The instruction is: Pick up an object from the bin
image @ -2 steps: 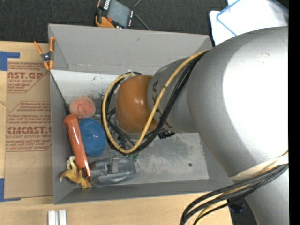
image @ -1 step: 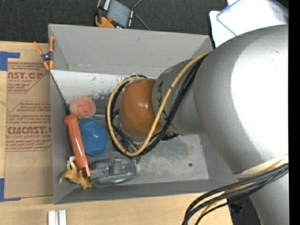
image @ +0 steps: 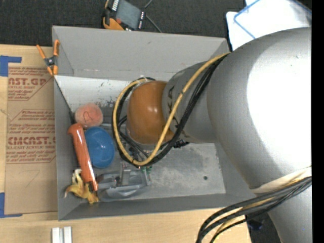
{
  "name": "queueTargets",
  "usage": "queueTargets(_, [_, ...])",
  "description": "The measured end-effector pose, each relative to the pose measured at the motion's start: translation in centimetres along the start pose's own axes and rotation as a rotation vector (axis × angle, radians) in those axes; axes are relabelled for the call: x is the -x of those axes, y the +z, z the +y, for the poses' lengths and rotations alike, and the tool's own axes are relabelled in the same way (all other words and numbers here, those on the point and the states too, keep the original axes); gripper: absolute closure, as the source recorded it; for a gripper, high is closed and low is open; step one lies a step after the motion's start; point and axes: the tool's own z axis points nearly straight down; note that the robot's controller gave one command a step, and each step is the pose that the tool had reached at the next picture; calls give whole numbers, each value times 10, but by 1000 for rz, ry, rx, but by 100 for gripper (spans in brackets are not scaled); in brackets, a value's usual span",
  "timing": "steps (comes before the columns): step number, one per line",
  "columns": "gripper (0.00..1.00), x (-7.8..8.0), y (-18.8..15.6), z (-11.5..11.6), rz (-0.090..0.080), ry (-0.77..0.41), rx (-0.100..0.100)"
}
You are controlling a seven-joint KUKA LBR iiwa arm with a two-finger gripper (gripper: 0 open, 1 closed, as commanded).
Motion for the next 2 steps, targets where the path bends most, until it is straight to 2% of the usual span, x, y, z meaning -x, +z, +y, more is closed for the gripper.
queueTargets(1, [0, 0, 3, -1, -20, 11, 9])
queueTargets(2, [0, -5, 2, 1, -29, 1, 4])
